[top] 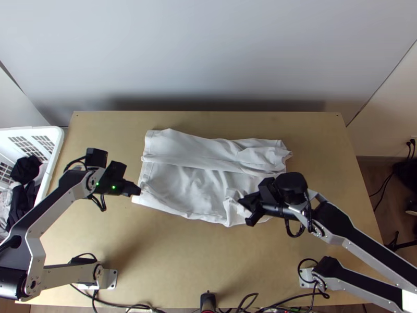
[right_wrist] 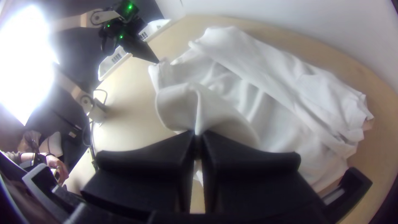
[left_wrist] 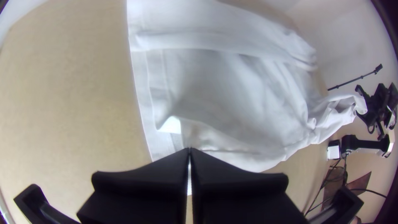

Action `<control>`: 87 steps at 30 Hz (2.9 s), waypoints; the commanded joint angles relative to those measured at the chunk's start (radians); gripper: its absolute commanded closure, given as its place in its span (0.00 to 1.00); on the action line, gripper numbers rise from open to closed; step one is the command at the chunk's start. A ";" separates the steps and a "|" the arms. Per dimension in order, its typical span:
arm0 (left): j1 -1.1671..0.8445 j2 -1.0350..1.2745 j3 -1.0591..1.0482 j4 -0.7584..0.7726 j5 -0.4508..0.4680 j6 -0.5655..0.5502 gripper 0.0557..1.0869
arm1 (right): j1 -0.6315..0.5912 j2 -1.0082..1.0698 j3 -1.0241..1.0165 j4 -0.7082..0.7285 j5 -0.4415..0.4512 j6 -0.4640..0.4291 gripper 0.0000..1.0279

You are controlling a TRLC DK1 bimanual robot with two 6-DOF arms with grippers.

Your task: Fold the t-shirt

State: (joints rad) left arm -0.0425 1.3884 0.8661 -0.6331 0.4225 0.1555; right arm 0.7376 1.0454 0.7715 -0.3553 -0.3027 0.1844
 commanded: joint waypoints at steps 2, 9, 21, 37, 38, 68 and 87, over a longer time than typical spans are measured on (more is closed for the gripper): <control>0.035 0.026 0.063 0.001 0.012 -0.027 0.96 | -0.061 0.002 0.000 0.027 0.005 -0.023 0.97; 0.062 0.075 0.114 0.000 0.012 -0.062 0.96 | -0.133 0.024 -0.008 0.036 0.007 -0.036 0.97; 0.062 0.084 0.131 0.000 0.012 -0.062 0.96 | -0.276 0.128 0.031 0.193 0.019 -0.063 0.97; 0.073 0.095 0.180 0.000 0.012 -0.063 0.96 | -0.372 0.409 0.233 0.266 0.085 -0.060 0.97; 0.073 0.097 0.180 0.000 0.012 -0.063 0.96 | -0.376 0.418 0.235 0.266 0.085 -0.060 0.97; 0.046 0.394 0.551 0.004 -0.001 -0.178 0.96 | -0.412 0.547 0.282 0.302 0.105 -0.059 0.97; 0.043 0.443 0.571 -0.004 -0.018 -0.178 0.96 | -0.431 0.688 0.403 0.300 0.154 -0.033 0.97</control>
State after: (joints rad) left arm 0.0074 1.8206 1.4326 -0.6312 0.4072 -0.0231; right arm 0.2974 1.6825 1.1202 -0.0540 -0.1566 0.1490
